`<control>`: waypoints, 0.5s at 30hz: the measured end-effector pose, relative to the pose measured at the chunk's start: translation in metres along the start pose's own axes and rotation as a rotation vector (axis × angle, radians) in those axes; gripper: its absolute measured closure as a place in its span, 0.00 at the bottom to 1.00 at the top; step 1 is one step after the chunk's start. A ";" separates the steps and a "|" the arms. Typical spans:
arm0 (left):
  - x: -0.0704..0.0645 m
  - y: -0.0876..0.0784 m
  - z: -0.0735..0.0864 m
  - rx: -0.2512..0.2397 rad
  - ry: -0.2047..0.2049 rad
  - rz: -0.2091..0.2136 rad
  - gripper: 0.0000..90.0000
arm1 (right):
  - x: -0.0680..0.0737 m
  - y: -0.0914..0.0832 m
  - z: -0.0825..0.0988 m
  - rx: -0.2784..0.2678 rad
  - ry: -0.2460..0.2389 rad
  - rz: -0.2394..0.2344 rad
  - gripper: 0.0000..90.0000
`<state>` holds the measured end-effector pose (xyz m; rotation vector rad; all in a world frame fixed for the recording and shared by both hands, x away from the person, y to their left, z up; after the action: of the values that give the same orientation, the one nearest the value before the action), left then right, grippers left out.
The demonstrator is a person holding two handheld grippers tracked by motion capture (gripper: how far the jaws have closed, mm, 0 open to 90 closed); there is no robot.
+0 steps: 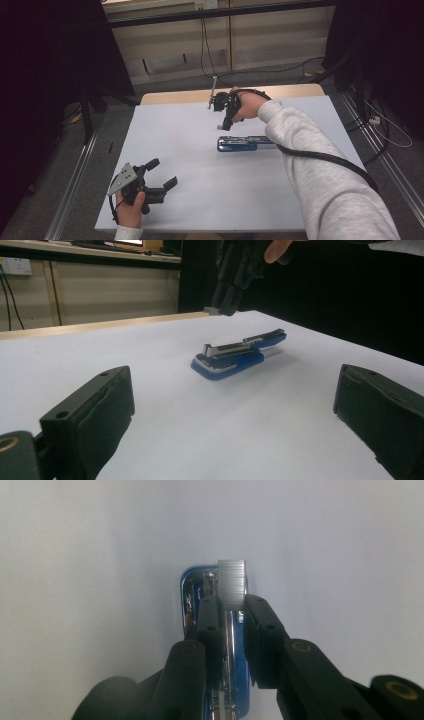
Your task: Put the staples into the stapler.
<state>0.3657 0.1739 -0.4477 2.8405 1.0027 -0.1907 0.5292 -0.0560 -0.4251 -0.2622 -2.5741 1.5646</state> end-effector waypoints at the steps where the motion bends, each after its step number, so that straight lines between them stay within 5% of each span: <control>1: 0.000 0.000 0.000 0.001 0.000 0.000 0.03 | 0.000 0.000 -0.001 -0.003 0.003 0.000 0.87; 15: 0.000 -0.001 0.000 0.005 0.001 0.004 0.03 | -0.001 0.004 0.001 0.006 0.003 -0.002 0.87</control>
<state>0.3654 0.1745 -0.4478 2.8466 0.9982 -0.1916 0.5300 -0.0556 -0.4290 -0.2612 -2.5666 1.5699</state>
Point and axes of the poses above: each handheld gripper's, and its own axes: y roughly forward along the jaws, z roughly out of its underside, x roughly to its left, the point moved 8 cm from there along y, roughly forward along the jaws, and after that the axes turned 13 degrees about -x, right-handed, at the moved point
